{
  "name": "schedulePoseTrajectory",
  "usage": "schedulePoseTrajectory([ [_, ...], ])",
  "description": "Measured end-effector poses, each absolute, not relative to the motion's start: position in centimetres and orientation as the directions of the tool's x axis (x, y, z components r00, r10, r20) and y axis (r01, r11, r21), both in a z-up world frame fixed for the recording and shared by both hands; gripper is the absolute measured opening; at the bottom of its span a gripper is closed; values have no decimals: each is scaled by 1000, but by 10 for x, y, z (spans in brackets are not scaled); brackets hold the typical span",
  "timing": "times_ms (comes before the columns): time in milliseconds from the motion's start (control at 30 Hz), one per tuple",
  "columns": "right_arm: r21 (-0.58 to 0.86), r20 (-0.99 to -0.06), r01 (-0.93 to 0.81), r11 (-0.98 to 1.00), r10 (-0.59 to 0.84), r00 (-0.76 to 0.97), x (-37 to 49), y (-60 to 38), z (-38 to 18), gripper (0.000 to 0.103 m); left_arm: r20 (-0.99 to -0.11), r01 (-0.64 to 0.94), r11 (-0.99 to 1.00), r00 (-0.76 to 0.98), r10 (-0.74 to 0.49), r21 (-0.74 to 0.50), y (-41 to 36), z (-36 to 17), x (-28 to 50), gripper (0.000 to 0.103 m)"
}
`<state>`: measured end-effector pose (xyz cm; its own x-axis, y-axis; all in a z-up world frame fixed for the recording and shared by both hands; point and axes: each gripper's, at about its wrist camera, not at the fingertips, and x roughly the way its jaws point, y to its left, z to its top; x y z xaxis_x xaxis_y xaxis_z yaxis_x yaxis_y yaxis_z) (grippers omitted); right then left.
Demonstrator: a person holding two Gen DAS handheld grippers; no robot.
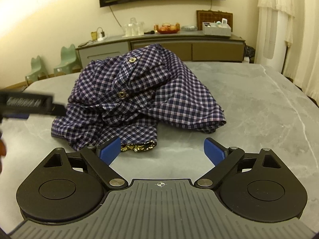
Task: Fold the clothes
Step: 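Grasp the shirt fabric with both grippers and lift it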
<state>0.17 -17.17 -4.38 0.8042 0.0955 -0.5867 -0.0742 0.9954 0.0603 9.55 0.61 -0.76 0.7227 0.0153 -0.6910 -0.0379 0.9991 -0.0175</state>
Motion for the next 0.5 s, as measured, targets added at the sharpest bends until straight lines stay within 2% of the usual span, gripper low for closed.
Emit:
schedulePoseTrajectory([
  [100, -4, -580, -139, 990, 111, 807, 24, -174, -32, 96, -681, -46, 999, 732, 27, -9, 5, -5, 119, 103],
  [233, -65, -545, -110, 992, 57, 837, 70, -198, -17, 100, -673, -72, 997, 739, 40, -19, 4, -8, 154, 103],
  [300, -88, -565, -139, 986, 66, 823, 98, -205, -24, 100, -685, -68, 998, 728, 37, -18, 2, -17, 172, 103],
  [367, -100, -604, -142, 985, 53, 795, 126, -211, -43, 94, -696, -42, 999, 717, 27, -4, -3, -29, 189, 101],
  [400, -56, -654, -160, 986, 85, 751, 138, -214, -53, 67, -699, -9, 1000, 715, 7, 0, -6, -35, 196, 88],
  [433, -10, -699, -174, 985, 117, 705, 150, -218, -62, 27, -700, 37, 999, 713, -26, 0, -9, -40, 202, 58],
  [467, 42, -722, -184, 982, 157, 673, 156, -220, -67, 15, -703, 78, 997, 708, -63, -11, -11, -43, 208, 38],
  [500, 77, -724, -195, 978, 189, 664, 159, -222, -67, 7, -700, 95, 995, 708, -92, -34, -9, -40, 213, 10],
])
